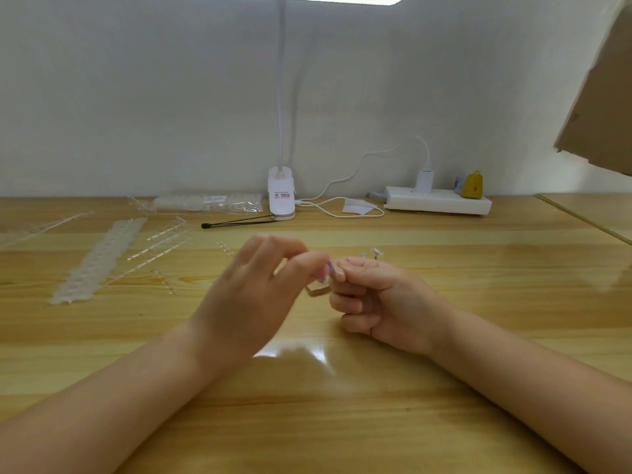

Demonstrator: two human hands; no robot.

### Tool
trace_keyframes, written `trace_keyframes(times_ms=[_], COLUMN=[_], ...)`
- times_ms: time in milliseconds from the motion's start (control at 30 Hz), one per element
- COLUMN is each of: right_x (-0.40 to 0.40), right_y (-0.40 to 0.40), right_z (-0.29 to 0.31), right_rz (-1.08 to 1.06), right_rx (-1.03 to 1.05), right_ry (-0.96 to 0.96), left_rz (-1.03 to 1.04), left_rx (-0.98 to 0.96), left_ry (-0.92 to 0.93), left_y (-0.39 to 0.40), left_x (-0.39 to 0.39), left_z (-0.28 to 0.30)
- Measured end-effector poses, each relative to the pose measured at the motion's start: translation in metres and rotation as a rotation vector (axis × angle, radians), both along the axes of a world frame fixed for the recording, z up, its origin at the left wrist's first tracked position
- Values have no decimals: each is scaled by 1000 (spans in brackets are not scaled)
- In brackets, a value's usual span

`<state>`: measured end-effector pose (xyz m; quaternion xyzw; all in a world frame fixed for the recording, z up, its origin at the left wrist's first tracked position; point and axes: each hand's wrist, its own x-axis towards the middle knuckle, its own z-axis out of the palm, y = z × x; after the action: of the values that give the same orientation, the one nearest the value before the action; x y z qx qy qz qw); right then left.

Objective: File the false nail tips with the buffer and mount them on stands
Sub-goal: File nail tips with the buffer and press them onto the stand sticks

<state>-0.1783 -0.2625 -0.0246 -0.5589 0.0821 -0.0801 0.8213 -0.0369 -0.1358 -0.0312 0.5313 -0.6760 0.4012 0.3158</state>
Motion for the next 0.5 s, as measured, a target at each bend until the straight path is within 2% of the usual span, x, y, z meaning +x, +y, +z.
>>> trace_keyframes(times_ms=[67, 167, 333, 400, 500], right_x=[0, 0, -1, -1, -1], right_y=[0, 3, -1, 0, 3], right_z=[-1, -1, 1, -1, -1], right_rz=[20, 64, 29, 40, 70], right_rx=[8, -30, -5, -11, -37], right_ry=[-5, -14, 9, 2, -18], left_rz=[-24, -111, 5, -40, -114], left_rx=[-8, -2, 11, -18, 13], left_ry=[13, -62, -29, -30, -126], left_y=[2, 0, 3, 3, 1], left_x=[0, -17, 1, -2, -14], left_z=[1, -3, 1, 1, -4])
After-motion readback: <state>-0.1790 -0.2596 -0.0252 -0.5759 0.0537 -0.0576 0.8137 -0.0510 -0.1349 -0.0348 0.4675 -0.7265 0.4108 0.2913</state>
